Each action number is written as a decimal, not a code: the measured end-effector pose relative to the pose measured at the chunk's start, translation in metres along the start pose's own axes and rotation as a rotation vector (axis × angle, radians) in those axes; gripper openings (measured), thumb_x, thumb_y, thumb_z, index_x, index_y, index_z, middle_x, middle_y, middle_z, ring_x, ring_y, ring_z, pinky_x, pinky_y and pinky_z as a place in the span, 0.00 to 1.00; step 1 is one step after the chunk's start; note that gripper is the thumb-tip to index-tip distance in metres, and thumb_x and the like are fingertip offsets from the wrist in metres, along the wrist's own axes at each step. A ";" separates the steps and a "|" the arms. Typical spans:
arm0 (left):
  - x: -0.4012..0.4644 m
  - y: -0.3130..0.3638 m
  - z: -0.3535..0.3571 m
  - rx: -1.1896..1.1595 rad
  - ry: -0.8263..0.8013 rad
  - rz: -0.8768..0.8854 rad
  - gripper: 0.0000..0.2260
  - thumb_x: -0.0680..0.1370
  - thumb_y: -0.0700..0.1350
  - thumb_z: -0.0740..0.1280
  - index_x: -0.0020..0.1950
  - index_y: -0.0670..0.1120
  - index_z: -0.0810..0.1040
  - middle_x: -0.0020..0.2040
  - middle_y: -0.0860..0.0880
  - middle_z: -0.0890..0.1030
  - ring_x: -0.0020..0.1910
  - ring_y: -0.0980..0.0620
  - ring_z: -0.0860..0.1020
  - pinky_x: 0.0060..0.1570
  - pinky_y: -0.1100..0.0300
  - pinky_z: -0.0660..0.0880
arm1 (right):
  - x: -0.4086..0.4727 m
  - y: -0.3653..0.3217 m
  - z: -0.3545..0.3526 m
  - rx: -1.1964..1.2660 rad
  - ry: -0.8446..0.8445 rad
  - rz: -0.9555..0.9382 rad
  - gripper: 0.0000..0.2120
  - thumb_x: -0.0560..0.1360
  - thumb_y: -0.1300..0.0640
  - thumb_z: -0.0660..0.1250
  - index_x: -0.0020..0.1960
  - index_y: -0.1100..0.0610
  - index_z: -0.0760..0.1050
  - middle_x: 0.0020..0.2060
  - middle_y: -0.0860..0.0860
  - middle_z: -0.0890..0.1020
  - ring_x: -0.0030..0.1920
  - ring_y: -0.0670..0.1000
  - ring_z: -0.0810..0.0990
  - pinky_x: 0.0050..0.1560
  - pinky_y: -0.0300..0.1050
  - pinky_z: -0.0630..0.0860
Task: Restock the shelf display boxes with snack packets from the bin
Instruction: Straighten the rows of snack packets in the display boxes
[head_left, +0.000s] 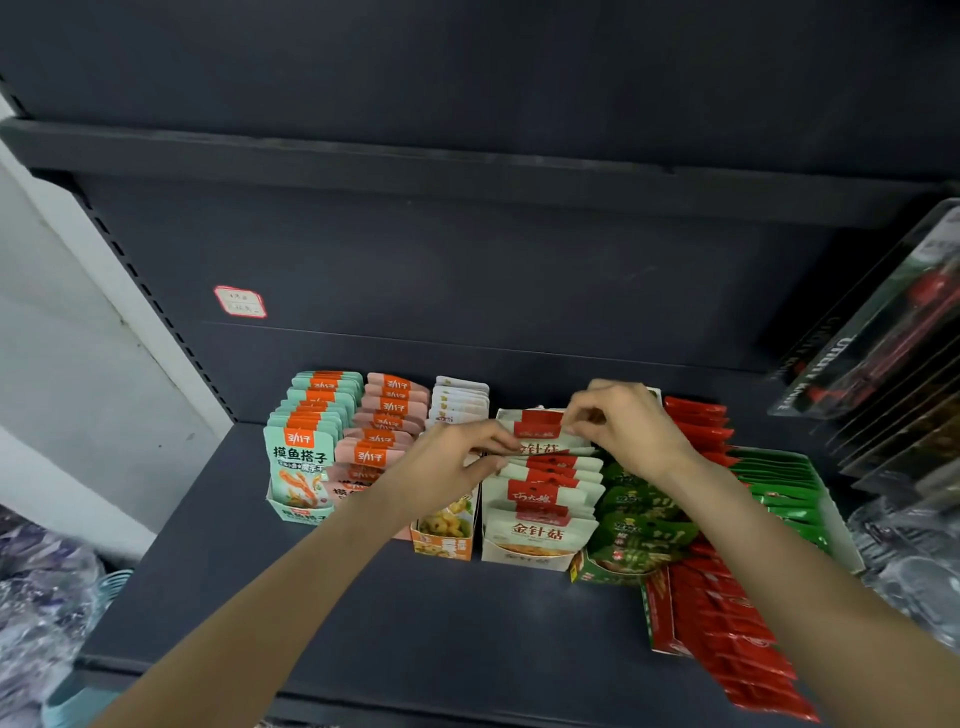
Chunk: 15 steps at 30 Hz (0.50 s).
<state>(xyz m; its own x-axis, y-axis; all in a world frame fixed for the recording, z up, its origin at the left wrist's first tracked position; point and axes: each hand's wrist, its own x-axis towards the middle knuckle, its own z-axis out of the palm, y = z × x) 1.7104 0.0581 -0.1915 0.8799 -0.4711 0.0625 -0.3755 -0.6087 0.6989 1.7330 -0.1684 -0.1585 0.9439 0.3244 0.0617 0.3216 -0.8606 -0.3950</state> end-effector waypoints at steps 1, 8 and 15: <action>0.000 -0.001 0.000 0.025 0.003 0.009 0.09 0.78 0.44 0.65 0.58 0.52 0.78 0.54 0.56 0.81 0.52 0.60 0.79 0.53 0.60 0.77 | -0.003 0.002 -0.001 0.020 -0.038 -0.011 0.04 0.74 0.59 0.70 0.43 0.51 0.81 0.42 0.47 0.78 0.44 0.47 0.77 0.48 0.46 0.77; 0.004 -0.003 0.002 0.152 -0.001 0.107 0.05 0.79 0.43 0.64 0.52 0.51 0.77 0.73 0.55 0.64 0.70 0.57 0.64 0.65 0.61 0.67 | -0.002 0.012 0.006 0.098 -0.112 -0.034 0.04 0.73 0.61 0.70 0.45 0.55 0.82 0.49 0.47 0.80 0.50 0.45 0.78 0.56 0.43 0.75; 0.000 -0.001 -0.002 0.120 -0.097 0.059 0.05 0.80 0.43 0.62 0.54 0.49 0.76 0.56 0.53 0.81 0.55 0.56 0.78 0.53 0.53 0.77 | 0.003 0.017 0.006 0.103 -0.031 0.033 0.11 0.78 0.58 0.64 0.59 0.53 0.79 0.55 0.48 0.81 0.56 0.45 0.78 0.58 0.39 0.73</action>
<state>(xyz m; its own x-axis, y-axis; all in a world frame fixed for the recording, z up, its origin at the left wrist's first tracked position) 1.7116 0.0598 -0.1909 0.8254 -0.5639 0.0276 -0.4626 -0.6475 0.6056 1.7405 -0.1802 -0.1704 0.9504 0.3104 0.0190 0.2796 -0.8264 -0.4887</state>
